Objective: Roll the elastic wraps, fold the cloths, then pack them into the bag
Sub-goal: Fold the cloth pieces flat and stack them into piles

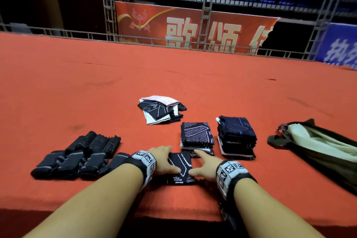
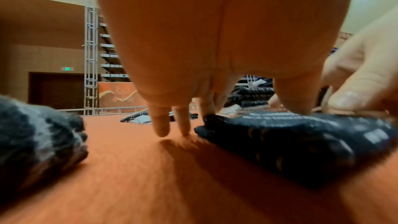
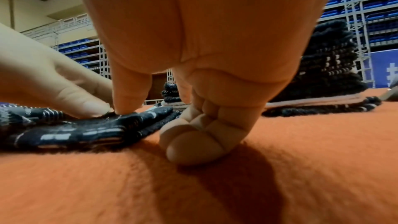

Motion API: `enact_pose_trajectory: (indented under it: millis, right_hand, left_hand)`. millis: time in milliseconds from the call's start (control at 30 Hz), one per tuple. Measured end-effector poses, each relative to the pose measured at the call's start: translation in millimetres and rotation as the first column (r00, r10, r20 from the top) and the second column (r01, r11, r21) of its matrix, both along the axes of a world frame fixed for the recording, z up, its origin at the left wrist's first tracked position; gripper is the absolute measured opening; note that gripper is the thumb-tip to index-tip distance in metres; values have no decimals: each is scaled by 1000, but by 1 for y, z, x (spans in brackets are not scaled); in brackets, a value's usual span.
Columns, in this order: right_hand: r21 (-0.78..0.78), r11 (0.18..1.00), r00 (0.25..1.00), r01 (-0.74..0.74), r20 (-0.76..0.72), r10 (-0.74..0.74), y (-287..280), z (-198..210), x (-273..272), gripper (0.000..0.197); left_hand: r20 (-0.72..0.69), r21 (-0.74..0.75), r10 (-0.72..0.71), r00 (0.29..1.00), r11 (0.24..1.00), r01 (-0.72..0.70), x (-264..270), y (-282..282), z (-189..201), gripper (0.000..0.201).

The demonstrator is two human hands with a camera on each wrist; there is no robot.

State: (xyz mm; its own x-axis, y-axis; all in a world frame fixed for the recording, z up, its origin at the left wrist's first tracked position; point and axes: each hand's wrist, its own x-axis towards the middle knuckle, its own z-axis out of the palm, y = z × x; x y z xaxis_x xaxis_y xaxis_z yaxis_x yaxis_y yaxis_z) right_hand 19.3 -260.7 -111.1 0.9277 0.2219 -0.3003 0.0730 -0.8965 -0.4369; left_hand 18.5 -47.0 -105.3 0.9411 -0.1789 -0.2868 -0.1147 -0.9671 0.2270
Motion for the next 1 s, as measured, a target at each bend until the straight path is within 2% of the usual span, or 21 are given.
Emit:
enact_pose_trajectory:
  millis: [67, 200, 333, 400, 467, 533, 633, 667, 767, 800, 867, 933, 1000]
  right_hand:
    - [54, 998, 999, 38, 15, -39, 0, -3, -4, 79]
    - [94, 994, 998, 51, -53, -46, 4, -1, -12, 43]
    - [168, 982, 993, 86, -90, -72, 4, -2, -16, 36]
    - [268, 956, 988, 121, -128, -89, 6, 2, -20, 24]
    - [418, 888, 970, 192, -219, -106, 6, 8, -24, 15]
    - [545, 801, 947, 248, -311, -81, 3, 15, -22, 24]
    - [687, 642, 917, 342, -393, -68, -5, 32, -16, 45]
    - [721, 600, 917, 348, -394, -58, -8, 41, -15, 43]
    - [814, 469, 935, 344, -342, -92, -16, 63, -5, 20]
    - [847, 405, 939, 345, -315, -141, -18, 69, 1, 16]
    - [885, 316, 921, 342, -249, -300, -20, 80, 18, 22]
    - [897, 279, 884, 342, -207, -420, -21, 90, 34, 27]
    - [888, 309, 867, 340, -168, -470, -21, 96, 49, 29]
  left_hand:
    - [35, -57, 31, 999, 998, -29, 4, 2, 15, 87]
    - [18, -70, 35, 999, 997, -33, 7, 0, 43, 40]
    - [-144, -383, 39, 989, 919, -92, 2, -3, 65, 4]
    - [-220, -486, -8, 975, 868, -102, 3, -3, 72, 15]
    - [-261, -556, -55, 964, 825, -104, 4, -1, 81, 18]
    - [-273, -631, -89, 958, 768, -108, 7, 2, 92, 20]
    - [-267, -758, -82, 960, 633, -157, 14, 4, 105, 20]
    - [-248, -788, -60, 967, 593, -165, 17, 3, 109, 20]
    - [-172, -841, 53, 984, 513, -174, 26, -4, 119, 20]
    - [-163, -852, 84, 983, 490, -183, 30, -7, 120, 19]
    - [-183, -863, 100, 978, 461, -209, 38, -11, 120, 20]
    - [-224, -861, 77, 972, 450, -234, 46, -17, 116, 25]
    - [-242, -864, 84, 967, 434, -254, 53, -24, 111, 20]
